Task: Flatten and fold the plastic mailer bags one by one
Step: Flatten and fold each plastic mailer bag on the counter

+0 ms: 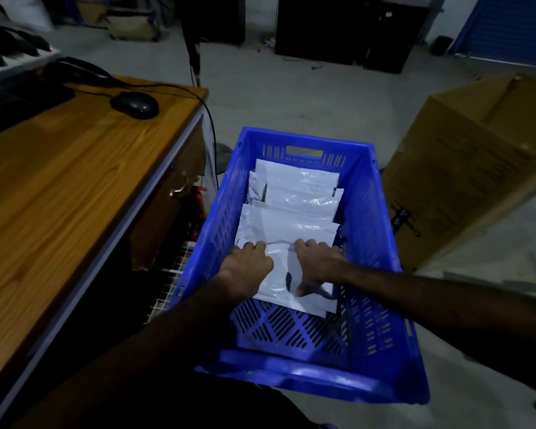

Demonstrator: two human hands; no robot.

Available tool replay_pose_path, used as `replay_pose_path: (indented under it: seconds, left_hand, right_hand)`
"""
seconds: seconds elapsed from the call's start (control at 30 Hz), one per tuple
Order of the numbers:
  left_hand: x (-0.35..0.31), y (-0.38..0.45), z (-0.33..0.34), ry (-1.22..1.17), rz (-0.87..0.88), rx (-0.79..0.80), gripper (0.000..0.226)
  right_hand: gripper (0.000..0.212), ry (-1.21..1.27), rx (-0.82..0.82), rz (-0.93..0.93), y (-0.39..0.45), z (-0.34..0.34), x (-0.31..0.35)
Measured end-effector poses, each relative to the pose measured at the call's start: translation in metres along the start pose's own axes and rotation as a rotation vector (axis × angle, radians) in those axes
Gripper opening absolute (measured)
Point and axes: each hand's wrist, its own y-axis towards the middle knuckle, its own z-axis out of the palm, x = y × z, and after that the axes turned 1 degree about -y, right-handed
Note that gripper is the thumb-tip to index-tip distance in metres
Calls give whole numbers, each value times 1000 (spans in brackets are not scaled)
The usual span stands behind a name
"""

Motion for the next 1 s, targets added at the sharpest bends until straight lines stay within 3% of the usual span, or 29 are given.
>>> replay_pose_path:
  seconds: [0.3, 0.47, 0.63, 0.83, 1.0]
  left_hand:
    - [-5, -6, 0, -269, 81, 174, 36]
    - [-5, -3, 2, -275, 61, 112, 39]
    - [-6, 10, -3, -244, -4, 21, 52]
    - [-2, 21, 5, -331, -11, 133, 85]
    - [1, 14, 6, -334, 29, 173, 63]
  right_hand:
    - [84, 108, 24, 57, 10, -11, -6]
    - [80, 169, -120, 84, 12, -24, -23]
    - [56, 181, -281, 93, 21, -33, -35]
    - [70, -86, -523, 114, 9, -32, -26]
    - [84, -206, -538, -5, -22, -9, -9]
